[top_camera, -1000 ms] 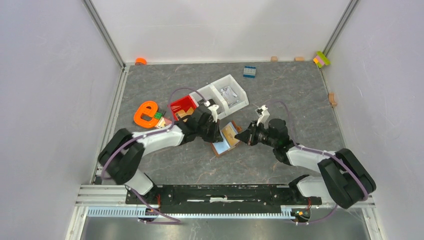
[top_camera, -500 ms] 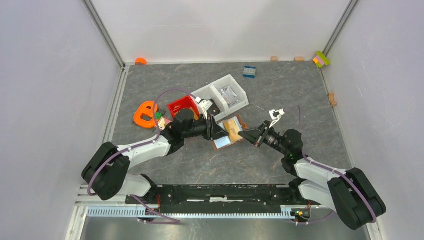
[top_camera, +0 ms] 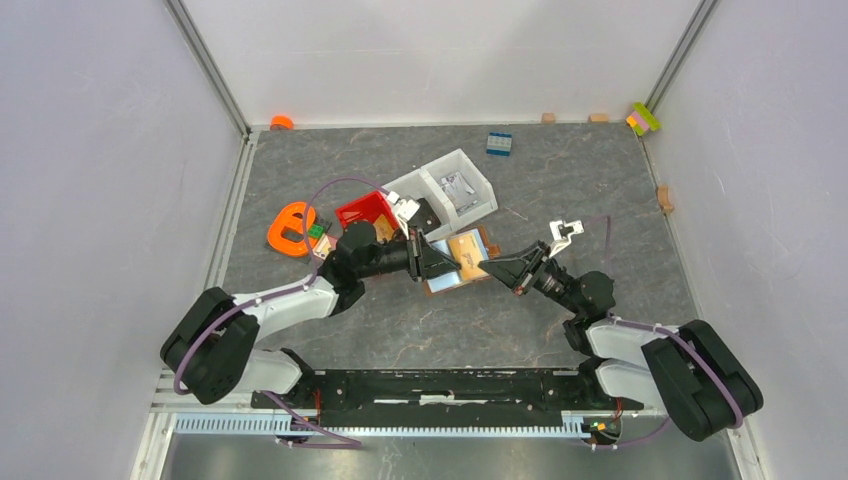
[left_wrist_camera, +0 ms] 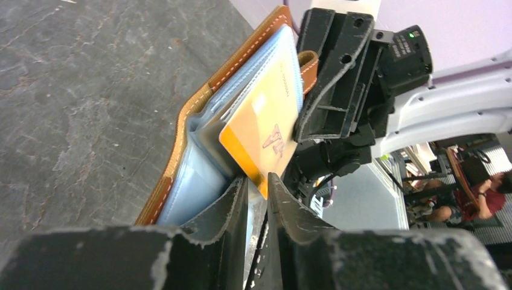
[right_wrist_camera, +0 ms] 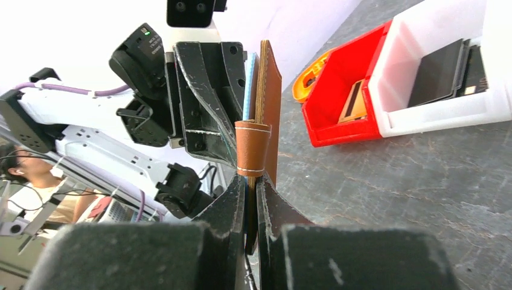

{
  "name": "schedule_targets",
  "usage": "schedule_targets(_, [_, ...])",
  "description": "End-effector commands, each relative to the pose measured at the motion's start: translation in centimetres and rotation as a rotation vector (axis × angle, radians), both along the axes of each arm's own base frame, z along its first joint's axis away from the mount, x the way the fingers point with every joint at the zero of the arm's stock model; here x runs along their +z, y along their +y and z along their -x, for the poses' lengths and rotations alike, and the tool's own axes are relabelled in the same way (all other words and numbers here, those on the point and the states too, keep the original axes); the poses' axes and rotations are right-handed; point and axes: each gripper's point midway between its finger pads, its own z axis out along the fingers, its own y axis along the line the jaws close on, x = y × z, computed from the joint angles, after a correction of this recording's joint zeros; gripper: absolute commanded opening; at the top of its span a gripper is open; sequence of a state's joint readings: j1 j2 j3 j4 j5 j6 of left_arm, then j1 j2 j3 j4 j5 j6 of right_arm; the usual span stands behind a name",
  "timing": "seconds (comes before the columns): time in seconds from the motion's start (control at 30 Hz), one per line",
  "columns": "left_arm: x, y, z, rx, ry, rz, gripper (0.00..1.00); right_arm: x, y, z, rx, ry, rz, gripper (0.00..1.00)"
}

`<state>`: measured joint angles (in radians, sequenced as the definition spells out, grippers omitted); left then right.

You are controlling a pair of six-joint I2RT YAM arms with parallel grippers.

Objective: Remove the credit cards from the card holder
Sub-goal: Remove the credit card from the card holder.

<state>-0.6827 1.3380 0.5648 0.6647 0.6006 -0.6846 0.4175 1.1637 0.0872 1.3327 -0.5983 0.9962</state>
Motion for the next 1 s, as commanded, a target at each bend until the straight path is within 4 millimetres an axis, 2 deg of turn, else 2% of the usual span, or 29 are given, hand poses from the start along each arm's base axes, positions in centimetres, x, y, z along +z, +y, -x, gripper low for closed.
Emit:
schedule_targets(0.0, [2.6,-0.1,1.0,-0.05,-0.053,0.106,0.22,4.4,0.3,2.7,0.114,-0.149,-0.118,0.0])
schedule_targets(0.1, [3.6,0.0,1.7,-0.078,-0.077,0.148,0.21,4.2,0.4,2.6,0.119,-0.139,-0.116,0.0])
schedule_targets(0.2, [4.4,0.1,2.3,-0.101,-0.097,0.183,0.29,4.2,0.5,2.6,0.126,-0.137,-0.118,0.0])
schedule_targets(0.3, [5.0,0.1,2.7,-0.12,-0.11,0.206,0.29,4.1,0.6,2.6,0.136,-0.13,-0.12,0.0])
schedule_targets(0.67, [5.2,0.2,2.9,-0.124,-0.12,0.218,0.06,3.8,1.9,3.2,0.195,-0.142,-0.098,0.01])
schedule_targets(0.73, [5.0,0.2,2.7,-0.116,-0.116,0.209,0.02,3.7,1.9,3.1,0.189,-0.149,-0.086,0.04])
schedule_targets(0.83, [4.4,0.1,2.2,-0.095,-0.104,0.179,0.02,3.5,1.8,2.8,0.164,-0.163,-0.063,0.17])
schedule_targets(0.97, [3.8,0.0,1.9,-0.083,-0.089,0.152,0.02,3.1,1.4,2.2,0.106,-0.185,-0.019,0.3])
